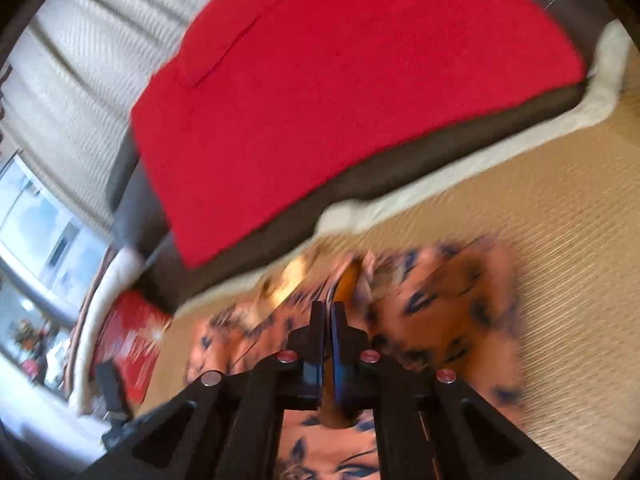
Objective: Fold small clothes
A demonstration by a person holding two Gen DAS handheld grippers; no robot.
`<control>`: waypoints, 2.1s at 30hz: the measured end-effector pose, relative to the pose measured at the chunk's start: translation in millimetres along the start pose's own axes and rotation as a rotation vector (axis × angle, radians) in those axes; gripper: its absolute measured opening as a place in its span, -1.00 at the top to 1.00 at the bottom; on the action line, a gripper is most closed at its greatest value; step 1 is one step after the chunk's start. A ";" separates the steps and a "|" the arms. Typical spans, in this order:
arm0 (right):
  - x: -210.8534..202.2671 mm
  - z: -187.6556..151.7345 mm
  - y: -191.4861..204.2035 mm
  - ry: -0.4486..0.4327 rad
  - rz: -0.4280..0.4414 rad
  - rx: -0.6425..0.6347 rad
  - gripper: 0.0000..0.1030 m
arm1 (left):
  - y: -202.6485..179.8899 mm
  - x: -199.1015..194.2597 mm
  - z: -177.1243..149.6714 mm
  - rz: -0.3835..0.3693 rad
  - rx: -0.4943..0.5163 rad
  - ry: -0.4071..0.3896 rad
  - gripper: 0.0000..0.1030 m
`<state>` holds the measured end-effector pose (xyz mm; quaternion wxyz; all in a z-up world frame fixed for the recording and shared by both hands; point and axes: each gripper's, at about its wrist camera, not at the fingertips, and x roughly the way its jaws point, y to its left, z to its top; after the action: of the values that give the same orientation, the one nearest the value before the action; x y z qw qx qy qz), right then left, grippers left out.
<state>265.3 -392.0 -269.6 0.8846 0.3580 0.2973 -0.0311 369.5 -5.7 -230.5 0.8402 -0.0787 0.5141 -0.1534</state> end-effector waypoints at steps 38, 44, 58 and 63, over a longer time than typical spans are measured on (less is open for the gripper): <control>27.8 -8.3 0.7 0.056 -0.262 -0.091 0.74 | -2.4 -10.8 1.1 0.134 0.079 -0.042 -0.12; 37.5 -0.8 -45.4 0.185 -0.194 0.134 0.63 | -13.4 -3.6 -1.4 0.206 0.151 -0.045 -0.12; 49.8 -3.0 17.3 0.129 -0.281 -0.175 0.56 | -22.7 3.3 -6.9 0.269 0.200 -0.049 -0.12; 45.4 -3.0 -6.2 0.202 -0.361 -0.136 0.60 | -22.5 1.8 -9.0 0.285 0.208 -0.054 -0.13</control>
<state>299.4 -387.5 -300.0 0.8526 0.2397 0.4450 -0.1326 358.3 -27.3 -229.7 0.8706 0.0782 0.4786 -0.0831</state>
